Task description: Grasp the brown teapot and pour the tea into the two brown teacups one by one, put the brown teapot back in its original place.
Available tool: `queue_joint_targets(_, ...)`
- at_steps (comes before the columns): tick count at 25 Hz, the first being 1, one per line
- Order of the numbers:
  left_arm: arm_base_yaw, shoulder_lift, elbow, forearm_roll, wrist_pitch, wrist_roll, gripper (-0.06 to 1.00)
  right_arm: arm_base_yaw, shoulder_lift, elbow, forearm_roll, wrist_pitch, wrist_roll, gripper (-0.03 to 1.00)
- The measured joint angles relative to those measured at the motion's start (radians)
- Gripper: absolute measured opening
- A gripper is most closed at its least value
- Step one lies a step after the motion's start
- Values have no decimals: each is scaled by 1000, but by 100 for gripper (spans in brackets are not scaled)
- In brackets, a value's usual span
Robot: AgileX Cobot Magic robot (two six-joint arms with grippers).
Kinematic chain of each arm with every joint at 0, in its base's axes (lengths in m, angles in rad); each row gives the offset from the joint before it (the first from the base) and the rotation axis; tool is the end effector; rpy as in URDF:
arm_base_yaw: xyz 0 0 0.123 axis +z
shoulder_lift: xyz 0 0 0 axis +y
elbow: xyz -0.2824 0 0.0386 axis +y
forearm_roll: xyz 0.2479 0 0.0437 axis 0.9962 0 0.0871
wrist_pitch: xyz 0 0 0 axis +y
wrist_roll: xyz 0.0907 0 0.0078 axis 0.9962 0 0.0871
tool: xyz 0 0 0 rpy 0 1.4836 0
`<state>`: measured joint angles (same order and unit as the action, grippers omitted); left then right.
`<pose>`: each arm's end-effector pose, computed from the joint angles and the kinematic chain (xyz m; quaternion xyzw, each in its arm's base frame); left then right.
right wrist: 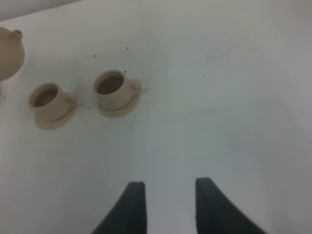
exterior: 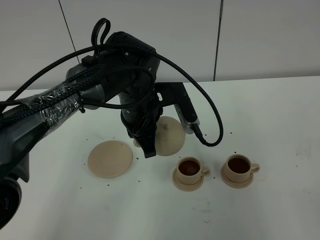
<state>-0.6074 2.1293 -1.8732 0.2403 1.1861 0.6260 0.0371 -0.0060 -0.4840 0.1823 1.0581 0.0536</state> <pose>0.3835 -0.2421 0.2350 0.5976 0.7863 0.1163 0.1058 -0.0051 0.0142 0.2740 0.0041 0.8516 0.1143 0.5116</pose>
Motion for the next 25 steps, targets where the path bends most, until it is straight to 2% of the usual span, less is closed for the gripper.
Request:
queue_joint_targets(4,7,0,0,-10,0,-45,17,0,0,0,0,0,0,24)
queue_joint_targets(10,19,0,0,-38,0,-60,17,0,0,0,0,0,0,24)
queue_joint_targets(25,20,0,0,-54,0,-265,17,0,0,0,0,0,0,24)
